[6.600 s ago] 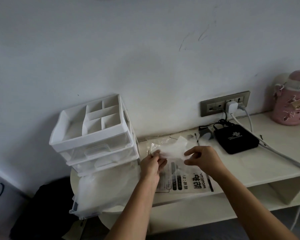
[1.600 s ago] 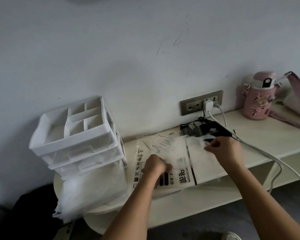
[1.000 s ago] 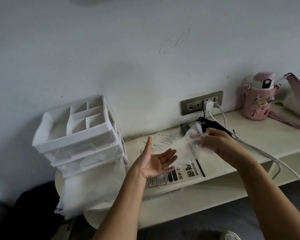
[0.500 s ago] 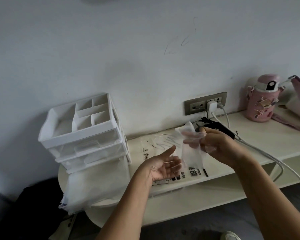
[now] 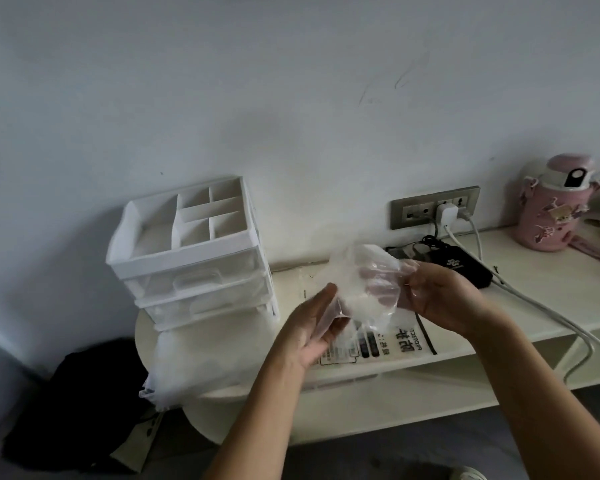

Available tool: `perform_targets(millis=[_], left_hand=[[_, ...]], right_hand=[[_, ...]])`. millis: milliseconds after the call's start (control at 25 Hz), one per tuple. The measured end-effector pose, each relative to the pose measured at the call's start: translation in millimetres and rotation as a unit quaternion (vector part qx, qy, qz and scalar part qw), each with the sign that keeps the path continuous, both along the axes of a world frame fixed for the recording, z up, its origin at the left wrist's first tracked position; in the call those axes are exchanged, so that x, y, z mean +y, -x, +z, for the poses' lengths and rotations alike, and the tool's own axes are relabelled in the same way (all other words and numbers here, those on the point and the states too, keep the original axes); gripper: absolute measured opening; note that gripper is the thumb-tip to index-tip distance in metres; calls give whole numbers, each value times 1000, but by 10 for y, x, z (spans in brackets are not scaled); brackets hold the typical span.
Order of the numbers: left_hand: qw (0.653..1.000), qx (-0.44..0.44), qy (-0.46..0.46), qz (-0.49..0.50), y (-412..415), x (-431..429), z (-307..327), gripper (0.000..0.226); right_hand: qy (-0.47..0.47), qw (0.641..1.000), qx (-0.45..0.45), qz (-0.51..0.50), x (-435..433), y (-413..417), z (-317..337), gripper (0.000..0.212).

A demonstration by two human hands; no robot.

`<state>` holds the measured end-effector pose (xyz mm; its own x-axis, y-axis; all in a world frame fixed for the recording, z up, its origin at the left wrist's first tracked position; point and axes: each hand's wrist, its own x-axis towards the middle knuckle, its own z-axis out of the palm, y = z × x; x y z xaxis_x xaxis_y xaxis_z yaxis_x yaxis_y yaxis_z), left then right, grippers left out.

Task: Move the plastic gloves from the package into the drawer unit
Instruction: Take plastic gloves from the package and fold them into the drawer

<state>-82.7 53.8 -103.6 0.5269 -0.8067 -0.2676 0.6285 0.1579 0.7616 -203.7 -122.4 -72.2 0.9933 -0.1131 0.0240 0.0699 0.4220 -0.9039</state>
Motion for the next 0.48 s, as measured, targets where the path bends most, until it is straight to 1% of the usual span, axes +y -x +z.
perform_targets(millis=[40,80,120,200,240,280,320,360,440,480], left_hand=[[997,-59,-37,34,-71,84,23,20],[984,-136,-83,77,-130,173,52,14],[958,-221,-132,125,-200,272,73,11],[890,-359,-203,193,-358,503,121,11],[863,-402,-226,208,-432,635,168,12],[836,-437,-252,216,-509,758,186,12],[812,-463,-279,220,-572,872,201,14],[789,-479,-311,225,-624,987,198,15],[756,-486,-369,238,-711,1203,133,16],[745,-484,-390,240,-739,1294,92,16]], right_hand=[[25,999,9,-29,3,-12,-22,25],[27,999,5,-27,19,-21,-14,18],[17,1000,1,-10,27,-43,-2,19],[-10,999,22,35,78,-116,1,42],[11,998,42,43,133,-176,-1,50],[64,996,64,27,198,-247,-5,51],[131,988,86,-5,275,-325,-17,48],[196,973,112,-43,369,-416,-24,43],[303,933,156,-116,591,-592,-1,34],[374,898,167,-159,702,-669,-1,32]])
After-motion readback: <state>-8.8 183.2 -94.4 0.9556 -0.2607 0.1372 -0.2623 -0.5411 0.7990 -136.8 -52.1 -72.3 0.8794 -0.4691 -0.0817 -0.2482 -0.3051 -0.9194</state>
